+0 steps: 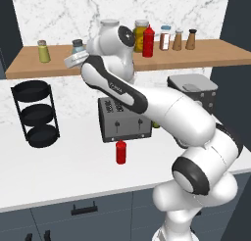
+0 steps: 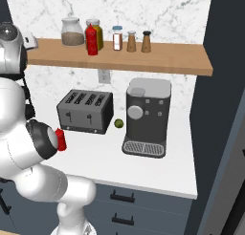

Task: Put the shaker and condiment bottle from the counter next to their counterparts in the cabinet.

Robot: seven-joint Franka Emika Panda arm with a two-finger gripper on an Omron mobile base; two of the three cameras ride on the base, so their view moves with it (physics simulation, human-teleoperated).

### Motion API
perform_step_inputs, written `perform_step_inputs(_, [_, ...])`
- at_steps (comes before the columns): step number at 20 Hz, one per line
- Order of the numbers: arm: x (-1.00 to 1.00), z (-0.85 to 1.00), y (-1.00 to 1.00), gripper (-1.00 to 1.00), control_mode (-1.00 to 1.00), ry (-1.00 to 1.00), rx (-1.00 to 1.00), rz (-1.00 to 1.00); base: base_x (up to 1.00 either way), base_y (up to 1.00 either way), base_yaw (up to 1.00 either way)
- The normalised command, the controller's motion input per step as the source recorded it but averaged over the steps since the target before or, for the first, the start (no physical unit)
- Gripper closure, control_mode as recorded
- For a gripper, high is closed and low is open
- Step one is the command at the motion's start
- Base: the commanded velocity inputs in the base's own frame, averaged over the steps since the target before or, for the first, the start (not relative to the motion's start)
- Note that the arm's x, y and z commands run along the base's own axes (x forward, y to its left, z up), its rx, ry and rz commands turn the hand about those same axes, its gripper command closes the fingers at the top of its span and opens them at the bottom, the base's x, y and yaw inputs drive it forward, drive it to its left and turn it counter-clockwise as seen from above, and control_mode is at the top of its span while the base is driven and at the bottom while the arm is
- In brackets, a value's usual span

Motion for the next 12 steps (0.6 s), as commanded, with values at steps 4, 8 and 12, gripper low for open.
perform_step_inputs(4, [0.05,0.00,0.04,1.00,-1.00,0.01,0.10,0.02,0.00,0.00,0.00])
perform_step_inputs(8, [0.12,-0.11,0.09,1.00,-1.00,0.01,0.00,0.03,0.00,0.00,0.00])
perform_step_inputs(12, [0.33,-0.19,0.02,1.00,-1.00,0.00,0.04,0.03,0.00,0.00,0.00])
